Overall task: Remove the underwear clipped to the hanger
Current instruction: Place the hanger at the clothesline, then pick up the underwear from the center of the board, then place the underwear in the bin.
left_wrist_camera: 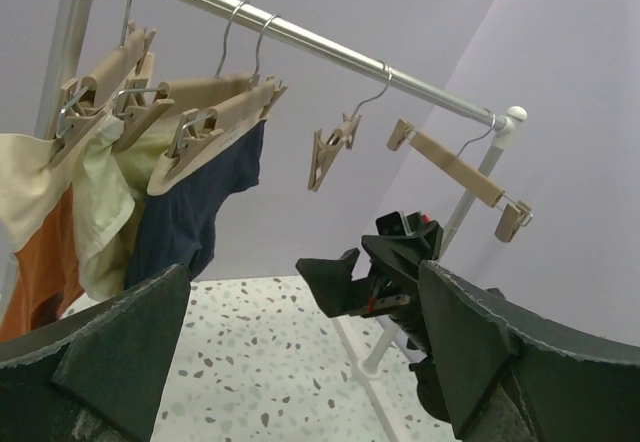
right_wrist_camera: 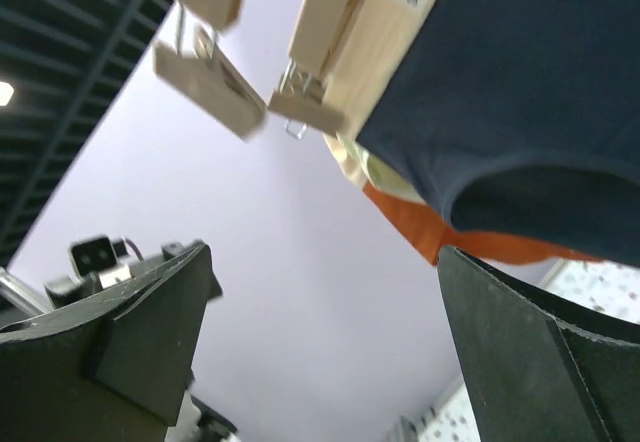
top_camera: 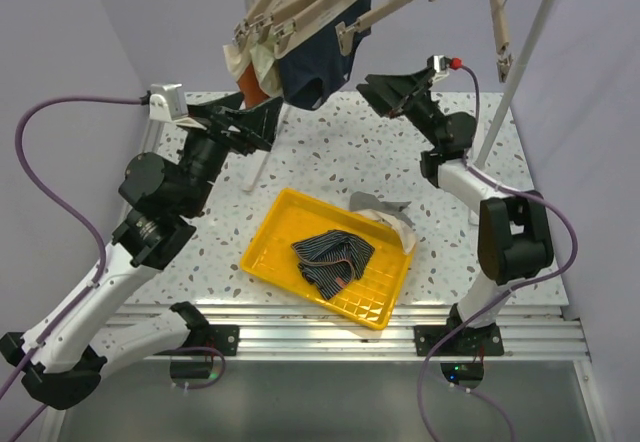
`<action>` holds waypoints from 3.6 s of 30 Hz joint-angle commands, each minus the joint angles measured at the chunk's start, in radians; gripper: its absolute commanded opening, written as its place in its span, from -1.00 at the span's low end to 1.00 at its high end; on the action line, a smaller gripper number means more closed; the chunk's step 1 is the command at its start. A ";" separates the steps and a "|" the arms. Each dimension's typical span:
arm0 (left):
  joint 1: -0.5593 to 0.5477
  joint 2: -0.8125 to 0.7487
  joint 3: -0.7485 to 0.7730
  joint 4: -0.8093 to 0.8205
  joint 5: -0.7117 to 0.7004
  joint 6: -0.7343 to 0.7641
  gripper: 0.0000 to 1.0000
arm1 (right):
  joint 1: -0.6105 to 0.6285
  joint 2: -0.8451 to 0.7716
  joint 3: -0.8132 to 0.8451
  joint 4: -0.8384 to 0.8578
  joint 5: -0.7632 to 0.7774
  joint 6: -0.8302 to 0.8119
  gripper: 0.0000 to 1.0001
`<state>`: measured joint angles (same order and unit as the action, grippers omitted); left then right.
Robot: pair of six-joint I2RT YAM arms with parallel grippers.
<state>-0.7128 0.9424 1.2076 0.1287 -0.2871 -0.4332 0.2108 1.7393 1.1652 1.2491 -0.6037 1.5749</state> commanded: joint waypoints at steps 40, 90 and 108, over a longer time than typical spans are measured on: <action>-0.016 -0.195 -0.483 -0.195 -0.057 0.027 1.00 | 0.024 -0.360 -0.091 -2.107 0.171 -2.018 0.43; -0.016 -0.317 -0.234 -0.294 -0.271 0.192 1.00 | 0.294 -0.655 0.124 -2.157 -0.361 -2.335 -1.00; -0.014 -0.150 -0.002 -0.305 -0.208 0.159 1.00 | 0.394 -0.442 -0.165 -2.082 0.053 -2.432 -0.96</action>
<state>-0.7269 0.7414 1.1030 -0.1833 -0.5205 -0.2695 0.5961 1.2659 1.0126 -0.8360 -0.6613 -0.7860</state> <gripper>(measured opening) 0.997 0.036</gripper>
